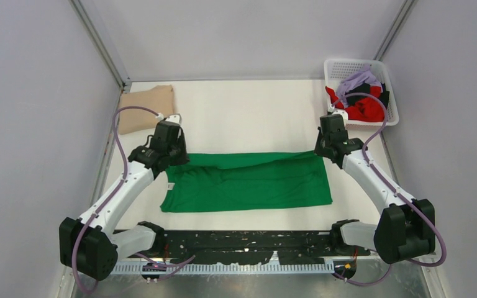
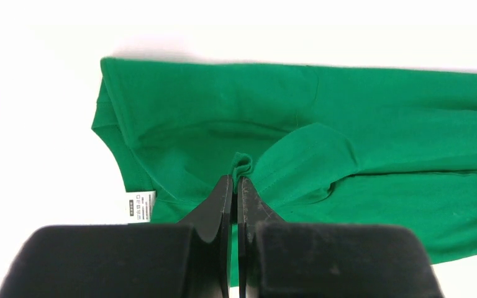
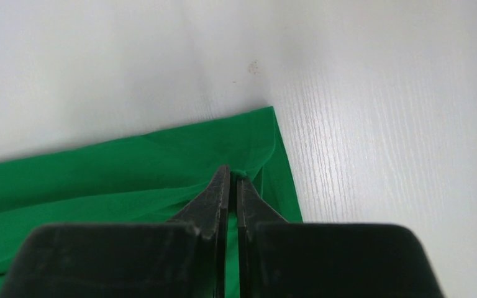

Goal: Fold and stack the t-shirts
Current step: Fold the other side of the tshirt into a rectangle

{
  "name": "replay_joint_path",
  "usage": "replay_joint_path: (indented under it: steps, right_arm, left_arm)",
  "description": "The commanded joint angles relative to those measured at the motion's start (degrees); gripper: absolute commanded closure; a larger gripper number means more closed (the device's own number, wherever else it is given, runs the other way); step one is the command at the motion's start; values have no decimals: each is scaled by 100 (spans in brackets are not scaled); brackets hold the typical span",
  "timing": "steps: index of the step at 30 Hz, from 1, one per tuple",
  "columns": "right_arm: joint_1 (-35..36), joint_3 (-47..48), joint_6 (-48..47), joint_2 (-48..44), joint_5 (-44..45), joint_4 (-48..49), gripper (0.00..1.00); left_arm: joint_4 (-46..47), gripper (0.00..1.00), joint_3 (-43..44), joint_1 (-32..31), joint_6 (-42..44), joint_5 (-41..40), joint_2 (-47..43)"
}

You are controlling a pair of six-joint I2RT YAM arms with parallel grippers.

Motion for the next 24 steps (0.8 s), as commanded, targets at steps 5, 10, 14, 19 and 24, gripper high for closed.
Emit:
replay_joint_path:
  steps: [5, 10, 14, 19, 24]
  right_arm:
    - [-4, 543, -154, 73, 148, -55, 95]
    - [-2, 300, -110, 5, 98, -171, 95]
    - [6, -44, -62, -123, 180, -295, 93]
    - [0, -620, 243, -232, 173, -218, 74]
    - [-2, -1004, 505, -1167, 385, 22, 14]
  left_arm:
    - [-3, 100, 245, -19, 102, -190, 50]
    - [-58, 100, -179, -27, -25, 9, -133]
    - [-46, 100, -857, -85, -410, 415, -439]
    - [32, 67, -1782, -282, -799, 687, -644]
    - [-279, 28, -1885, -322, -933, 1228, -1223]
